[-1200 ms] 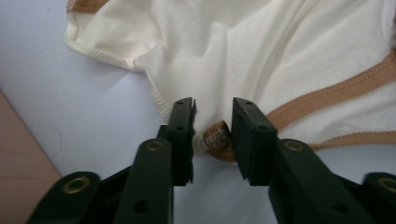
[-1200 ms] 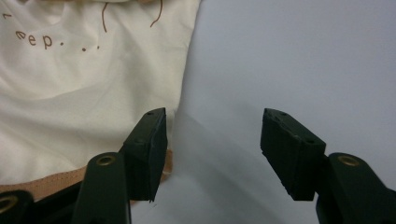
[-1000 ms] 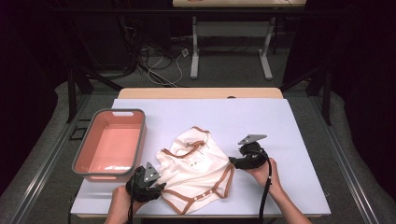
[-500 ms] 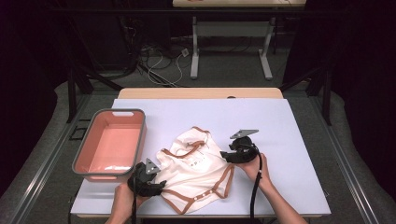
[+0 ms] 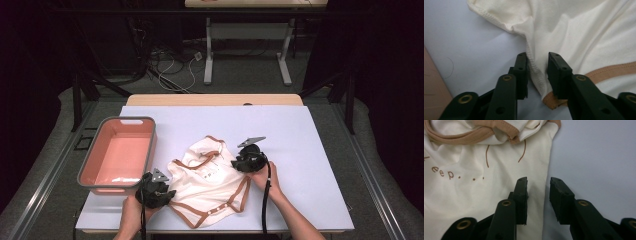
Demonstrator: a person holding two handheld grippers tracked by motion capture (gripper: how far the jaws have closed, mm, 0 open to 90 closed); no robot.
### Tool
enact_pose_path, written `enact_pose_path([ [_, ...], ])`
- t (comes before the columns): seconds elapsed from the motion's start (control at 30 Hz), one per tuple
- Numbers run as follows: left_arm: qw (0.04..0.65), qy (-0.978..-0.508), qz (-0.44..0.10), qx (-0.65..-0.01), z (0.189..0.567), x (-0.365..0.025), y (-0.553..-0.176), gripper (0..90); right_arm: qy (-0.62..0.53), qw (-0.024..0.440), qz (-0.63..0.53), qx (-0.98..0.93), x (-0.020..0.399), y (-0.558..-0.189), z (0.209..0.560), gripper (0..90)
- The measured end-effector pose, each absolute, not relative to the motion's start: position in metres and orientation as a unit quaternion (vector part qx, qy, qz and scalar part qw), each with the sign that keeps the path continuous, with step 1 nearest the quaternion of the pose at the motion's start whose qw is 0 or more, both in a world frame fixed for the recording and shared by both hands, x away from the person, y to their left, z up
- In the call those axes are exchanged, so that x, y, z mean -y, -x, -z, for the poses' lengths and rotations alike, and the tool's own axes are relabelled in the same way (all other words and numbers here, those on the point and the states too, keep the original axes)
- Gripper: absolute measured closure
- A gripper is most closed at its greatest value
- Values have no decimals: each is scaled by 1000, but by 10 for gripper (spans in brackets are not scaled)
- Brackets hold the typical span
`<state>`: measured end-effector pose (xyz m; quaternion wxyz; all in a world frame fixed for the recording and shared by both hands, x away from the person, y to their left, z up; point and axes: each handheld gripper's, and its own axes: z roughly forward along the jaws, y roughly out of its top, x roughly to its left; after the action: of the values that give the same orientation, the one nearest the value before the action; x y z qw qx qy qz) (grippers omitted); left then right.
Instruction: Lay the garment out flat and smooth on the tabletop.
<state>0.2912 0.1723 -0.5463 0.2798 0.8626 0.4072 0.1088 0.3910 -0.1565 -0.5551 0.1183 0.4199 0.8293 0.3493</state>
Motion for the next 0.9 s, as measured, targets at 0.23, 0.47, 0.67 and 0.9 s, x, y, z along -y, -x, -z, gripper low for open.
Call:
enact_pose_path([
  [0.23,282,-865,-106,-401,547,-170,-290,849,-414,118,-353,-831,156,-389,557,874],
  [0.47,289,-865,-106,-397,547,-169,-291,865,-407,129,-346,-835,156,-386,553,889],
  [0.67,292,-866,-110,-389,547,-163,-294,864,-398,142,-344,-839,159,-378,547,890],
  [0.9,291,-869,-119,-382,547,-156,-300,862,-398,154,-340,-838,171,-369,540,890],
])
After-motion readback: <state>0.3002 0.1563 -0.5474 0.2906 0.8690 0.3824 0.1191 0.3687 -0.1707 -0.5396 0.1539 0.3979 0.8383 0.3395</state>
